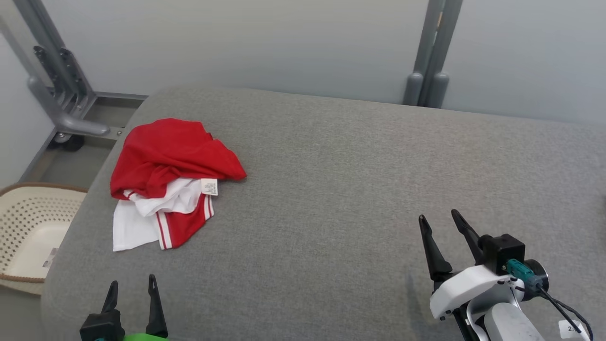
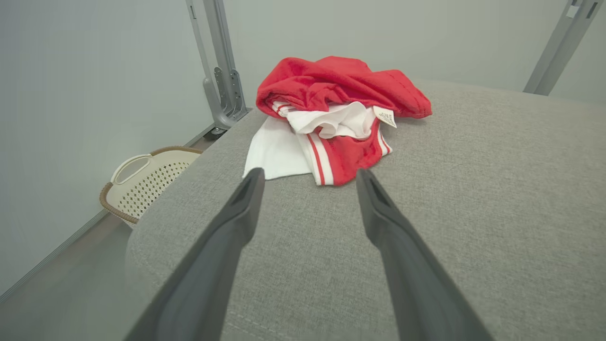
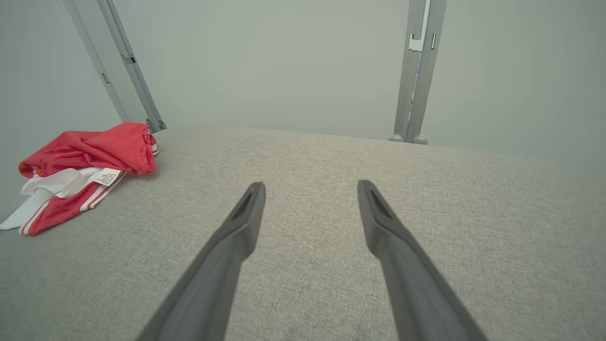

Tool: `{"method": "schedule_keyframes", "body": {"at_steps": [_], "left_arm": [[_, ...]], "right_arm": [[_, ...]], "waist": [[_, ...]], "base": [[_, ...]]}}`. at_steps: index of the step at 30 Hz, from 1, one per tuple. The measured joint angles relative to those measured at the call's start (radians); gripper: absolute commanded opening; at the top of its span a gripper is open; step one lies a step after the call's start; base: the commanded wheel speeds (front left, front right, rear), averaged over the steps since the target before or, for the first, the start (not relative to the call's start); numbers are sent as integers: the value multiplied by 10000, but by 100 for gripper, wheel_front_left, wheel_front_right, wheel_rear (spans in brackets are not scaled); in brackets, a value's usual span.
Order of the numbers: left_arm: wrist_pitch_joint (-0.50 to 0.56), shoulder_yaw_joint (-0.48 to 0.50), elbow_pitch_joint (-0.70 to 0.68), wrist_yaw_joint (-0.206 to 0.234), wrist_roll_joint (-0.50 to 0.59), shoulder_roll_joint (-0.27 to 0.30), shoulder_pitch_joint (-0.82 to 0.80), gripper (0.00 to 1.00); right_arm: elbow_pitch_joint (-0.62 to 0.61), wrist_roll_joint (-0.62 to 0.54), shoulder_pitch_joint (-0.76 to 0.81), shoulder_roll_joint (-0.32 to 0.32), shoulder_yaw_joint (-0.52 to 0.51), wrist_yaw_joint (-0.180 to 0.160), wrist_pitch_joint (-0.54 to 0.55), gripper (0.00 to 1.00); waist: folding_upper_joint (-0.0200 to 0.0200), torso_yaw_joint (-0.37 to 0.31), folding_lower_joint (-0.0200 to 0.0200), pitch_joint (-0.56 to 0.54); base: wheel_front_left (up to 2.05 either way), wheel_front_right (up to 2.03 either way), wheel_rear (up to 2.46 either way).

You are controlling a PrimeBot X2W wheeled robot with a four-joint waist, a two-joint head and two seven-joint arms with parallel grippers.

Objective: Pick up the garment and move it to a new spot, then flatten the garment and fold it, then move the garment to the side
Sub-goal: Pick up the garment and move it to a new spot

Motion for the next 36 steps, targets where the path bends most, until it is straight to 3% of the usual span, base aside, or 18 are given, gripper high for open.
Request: {"method": "schedule_keyframes", "body": {"at_steps": [15,22,29,36], "left_arm": [[0,295,230,-71,-81,2,384,100],[0,424,291,-483,-840,-2,326,100],[0,424,928,-978,-796,21,-426,100],[2,435,1649,-1243,-951,660,-2159,100]], "right_arm": [[107,82,18,8,688,0,0,100],[307,35,6,4,708,0,0,100],[359,0,-80,-203,734,0,0,100],[226,-2,-473,-479,802,0,0,100]], "waist": [[0,1546,0,-17],[0,1394,0,149],[0,1043,0,495],[0,668,1,1087]], "base": [[0,0,0],[0,0,0],[0,0,0],[0,0,0]]}}
